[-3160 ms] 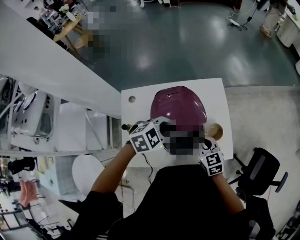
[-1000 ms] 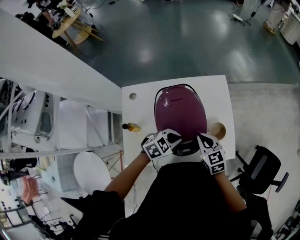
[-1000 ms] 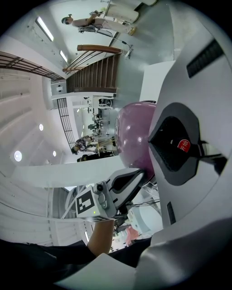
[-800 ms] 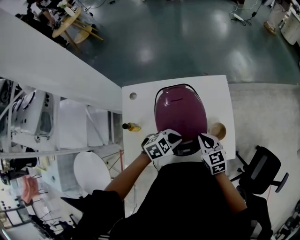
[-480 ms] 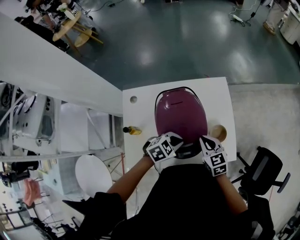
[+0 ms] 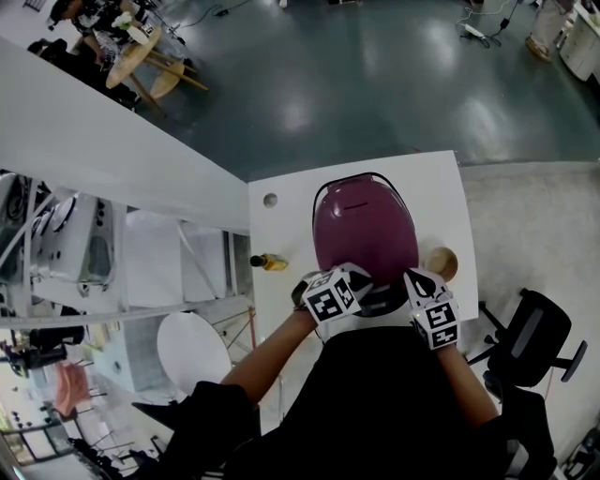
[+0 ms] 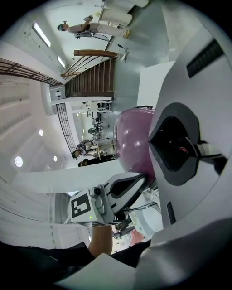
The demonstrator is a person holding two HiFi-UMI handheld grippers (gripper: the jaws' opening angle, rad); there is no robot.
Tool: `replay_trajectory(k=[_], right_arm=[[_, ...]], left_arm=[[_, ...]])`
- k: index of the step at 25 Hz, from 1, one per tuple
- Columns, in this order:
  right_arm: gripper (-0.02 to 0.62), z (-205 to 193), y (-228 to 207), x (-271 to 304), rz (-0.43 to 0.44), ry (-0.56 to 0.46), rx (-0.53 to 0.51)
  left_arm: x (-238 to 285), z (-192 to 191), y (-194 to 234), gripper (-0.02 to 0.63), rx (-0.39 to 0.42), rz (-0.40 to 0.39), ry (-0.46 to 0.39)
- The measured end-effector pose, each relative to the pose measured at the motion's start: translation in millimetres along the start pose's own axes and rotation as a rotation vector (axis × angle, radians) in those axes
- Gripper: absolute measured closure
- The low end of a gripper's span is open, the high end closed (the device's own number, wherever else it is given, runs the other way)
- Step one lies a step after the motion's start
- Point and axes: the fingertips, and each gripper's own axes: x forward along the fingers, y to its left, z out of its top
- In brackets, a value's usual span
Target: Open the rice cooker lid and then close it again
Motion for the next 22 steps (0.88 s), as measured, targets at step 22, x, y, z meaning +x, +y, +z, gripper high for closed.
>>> replay_trajectory(k=[22], right_arm=[[0.595, 32.0, 38.0, -51.0, -0.112, -0.087, 0.147]], left_arm=[[-87.7, -26.7, -25.3, 0.604, -0.418, 0.269, -0.650]])
